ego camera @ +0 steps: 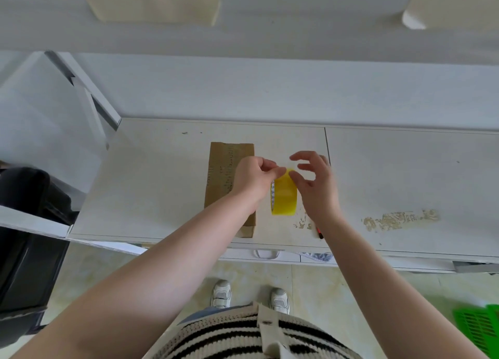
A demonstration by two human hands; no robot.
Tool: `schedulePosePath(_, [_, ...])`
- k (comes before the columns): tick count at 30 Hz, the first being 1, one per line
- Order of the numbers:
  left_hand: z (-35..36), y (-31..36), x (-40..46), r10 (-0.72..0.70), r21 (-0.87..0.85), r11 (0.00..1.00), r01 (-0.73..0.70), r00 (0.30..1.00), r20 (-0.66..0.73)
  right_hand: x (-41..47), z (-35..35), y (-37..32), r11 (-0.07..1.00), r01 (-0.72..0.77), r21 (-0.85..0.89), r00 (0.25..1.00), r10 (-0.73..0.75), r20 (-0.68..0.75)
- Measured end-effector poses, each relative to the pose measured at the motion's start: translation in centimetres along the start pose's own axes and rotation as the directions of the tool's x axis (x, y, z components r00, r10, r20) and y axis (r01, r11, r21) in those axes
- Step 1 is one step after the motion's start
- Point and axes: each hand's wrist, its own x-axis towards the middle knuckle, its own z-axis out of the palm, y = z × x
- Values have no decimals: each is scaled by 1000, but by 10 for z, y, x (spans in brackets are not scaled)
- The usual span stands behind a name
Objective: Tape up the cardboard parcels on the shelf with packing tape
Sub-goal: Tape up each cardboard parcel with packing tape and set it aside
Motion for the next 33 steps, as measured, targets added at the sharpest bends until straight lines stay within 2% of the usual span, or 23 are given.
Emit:
schedulePosePath(6, [-6,3,-1,85,78,993,-85,996,5,3,-6,1,990,84,-117,995,-78,56])
schedulePosePath(8, [-7,1,-3,174,166,971,-174,985,14,5,-5,3,996,-1,-85,998,7,63])
schedulePosePath(12, [-7,-5,-4,332,219,918,-330,943,33,3,-3,-4,927,-321,196,946,306,104])
schedulePosePath(14, [-6,-7,-6,412,242,879,-411,910,45,2,-5,-9,870,-389,304,921,370,119])
schedulePosePath(16, [-3,-9,-7,462,277,846,-456,886,45,2,-7,-13,842,-419,341,908,400,128])
schedulePosePath(20, [-2,-6,-8,433,249,862,-441,897,90,4,-8,-14,859,-439,262,898,429,98])
schedulePosePath(25, [-3,-4,-13,444,301,802,-516,852,276,4,-11,-12,848,-477,231,878,472,81])
schedulePosePath(31, [0,-4,-9,450,284,830,-480,877,168,4,-11,-13,882,-431,192,902,422,90])
schedulePosePath(33, [2,-2,-9,446,301,826,-476,879,167,4,-10,-10,914,-390,114,921,386,59])
